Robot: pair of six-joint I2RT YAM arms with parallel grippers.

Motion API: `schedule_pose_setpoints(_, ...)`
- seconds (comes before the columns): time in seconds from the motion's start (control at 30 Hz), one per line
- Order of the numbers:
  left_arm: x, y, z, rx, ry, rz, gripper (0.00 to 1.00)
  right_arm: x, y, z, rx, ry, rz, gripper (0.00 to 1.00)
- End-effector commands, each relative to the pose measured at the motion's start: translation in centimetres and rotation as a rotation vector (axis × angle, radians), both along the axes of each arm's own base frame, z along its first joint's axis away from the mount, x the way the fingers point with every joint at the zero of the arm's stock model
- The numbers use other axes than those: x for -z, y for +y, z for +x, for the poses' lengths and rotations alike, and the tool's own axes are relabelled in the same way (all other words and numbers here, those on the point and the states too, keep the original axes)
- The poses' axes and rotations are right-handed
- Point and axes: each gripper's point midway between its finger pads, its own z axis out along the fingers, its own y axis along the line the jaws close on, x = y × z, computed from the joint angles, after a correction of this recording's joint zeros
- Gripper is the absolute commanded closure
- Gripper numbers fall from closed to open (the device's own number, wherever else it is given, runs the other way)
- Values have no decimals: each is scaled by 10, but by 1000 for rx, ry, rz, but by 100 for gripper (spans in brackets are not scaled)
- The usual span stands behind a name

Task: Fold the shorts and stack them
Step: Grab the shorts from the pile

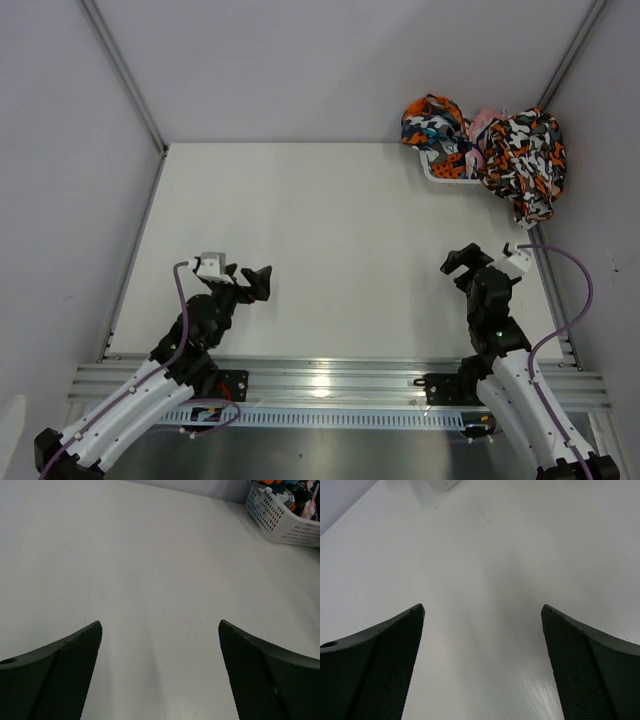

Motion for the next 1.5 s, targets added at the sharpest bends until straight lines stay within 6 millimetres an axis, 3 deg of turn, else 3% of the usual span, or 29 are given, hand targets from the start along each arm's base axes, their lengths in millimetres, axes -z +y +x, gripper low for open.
schedule_pose_setpoints(0.0,-24,-7,-3,31,-30,-82,1,-22,2,5,-11,-59,-6,0)
schedule_pose_setpoints(0.07,-28,-11,-8,65,-33,-97,1,-29,9,8,-65,-82,-26,1)
schedule_pose_setpoints(0.2,-26,-7,-10,45,-12,-107,1,-76,19,20,-121,-149,-41,0)
schedule_pose_setpoints(0.23,-24,-4,-10,21,7,-131,1,-106,17,29,-99,-176,-39,0)
schedule_pose_setpoints(0.3,-22,4,-10,-18,22,-131,1,-125,18,40,-99,-147,-57,0)
schedule_pose_setpoints(0.33,-23,4,-10,-18,26,-135,1,-166,24,49,-133,-196,-58,1)
schedule_pose_setpoints(0.37,-23,1,-12,0,33,-134,1,-153,28,65,-153,-110,-81,1)
schedule_pose_setpoints(0.4,-24,-1,-13,10,38,-130,1,-159,31,75,-167,-91,-96,1)
schedule_pose_setpoints(0.43,-25,-2,-13,16,40,-131,1,-183,34,85,-186,-107,-92,0)
schedule_pose_setpoints(0.47,-23,-2,-12,16,48,-127,1,-170,38,104,-208,-55,-97,0)
schedule_pose_setpoints(0.5,-21,-1,-11,6,56,-120,1,-174,41,114,-236,-53,-100,2)
schedule_pose_setpoints(0.53,-20,0,-11,-4,58,-119,1,-181,45,125,-284,-72,-85,3)
schedule_pose_setpoints(0.57,-19,0,-10,-9,61,-116,1,-200,50,137,-322,-113,-79,6)
schedule_pose_setpoints(0.6,-18,0,-9,-12,61,-113,1,-184,54,159,-365,-69,-71,10)
schedule_pose_setpoints(0.67,-16,-1,-8,-8,64,-106,1,-183,48,183,-378,-35,-65,12)
schedule_pose_setpoints(0.7,-12,-2,-7,-9,72,-99,1,-184,49,207,-385,-21,-71,12)
schedule_pose_setpoints(0.73,-13,-2,-7,-12,70,-98,1,-178,47,217,-389,8,-73,12)
schedule_pose_setpoints(0.77,-12,-1,-6,-15,71,-95,1,-193,45,230,-383,-20,-72,12)
schedule_pose_setpoints(0.8,-11,-2,-5,-16,73,-92,1,-171,45,245,-391,25,-59,13)
schedule_pose_setpoints(0.9,-9,-2,-2,-24,74,-84,1,-165,47,268,-402,19,-35,18)
schedule_pose_setpoints(0.93,-7,-2,-1,-26,80,-76,1,-153,47,279,-401,28,-32,20)
schedule_pose_setpoints(1.13,-4,-3,2,-38,87,-64,1,-131,45,316,-395,6,-64,22)
schedule_pose_setpoints(1.23,1,-3,3,-42,96,-56,1,-133,45,329,-402,-26,-99,24)
schedule_pose_setpoints(1.27,-4,-5,5,-36,77,-73,1,-121,46,335,-405,-9,-105,23)
schedule_pose_setpoints(1.47,-4,-4,9,-55,77,-59,1,-121,38,352,-317,-26,-218,16)
